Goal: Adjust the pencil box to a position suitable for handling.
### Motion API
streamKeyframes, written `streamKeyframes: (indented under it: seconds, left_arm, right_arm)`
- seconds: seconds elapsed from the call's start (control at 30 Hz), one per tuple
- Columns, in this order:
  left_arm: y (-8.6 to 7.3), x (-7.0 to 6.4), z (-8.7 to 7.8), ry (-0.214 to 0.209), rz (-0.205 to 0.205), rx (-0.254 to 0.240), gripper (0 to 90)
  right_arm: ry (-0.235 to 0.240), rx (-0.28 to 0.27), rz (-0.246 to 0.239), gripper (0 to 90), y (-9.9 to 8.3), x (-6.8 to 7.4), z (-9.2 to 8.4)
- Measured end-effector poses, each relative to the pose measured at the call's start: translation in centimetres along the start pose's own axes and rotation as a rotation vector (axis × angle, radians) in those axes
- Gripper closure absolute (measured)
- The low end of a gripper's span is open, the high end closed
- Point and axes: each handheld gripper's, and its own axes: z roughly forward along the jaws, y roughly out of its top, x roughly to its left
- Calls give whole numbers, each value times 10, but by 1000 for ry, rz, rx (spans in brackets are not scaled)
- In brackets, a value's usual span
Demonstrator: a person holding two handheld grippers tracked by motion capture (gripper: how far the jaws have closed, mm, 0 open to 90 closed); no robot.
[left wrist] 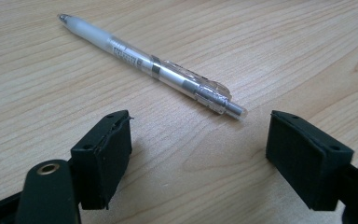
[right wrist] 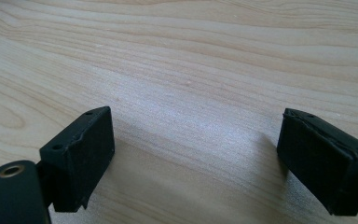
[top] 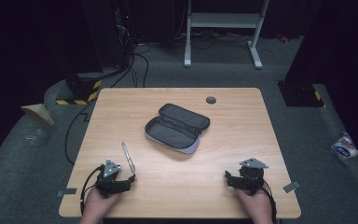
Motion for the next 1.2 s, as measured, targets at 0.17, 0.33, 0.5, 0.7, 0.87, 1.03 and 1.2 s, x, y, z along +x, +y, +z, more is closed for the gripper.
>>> streamKeyframes:
  seconds: [0.17,0.33,0.5,0.7,0.87,1.03,1.2]
  left_arm:
    - [0,0,0,0,0,0,225]
    - [0,0,0,2,-2,-1,224]
    - [-1,0,-1,-3,-1,-2,225]
    - [-5,7,-5,-3,1,6,185]
    - [-7,14,-8,7,-12,22,144]
    - [-11,29,-13,55,-45,32,127]
    - [-15,39,-16,74,-76,35,86]
  right_arm:
    - [1,0,0,109,0,0,0]
    - [0,0,0,109,0,0,0]
    - [0,3,1,109,0,0,0]
    - [0,2,0,109,0,0,0]
    - [0,2,0,109,0,0,0]
    - [3,-2,-1,122,0,0,0]
    - [3,-2,-3,124,0,0,0]
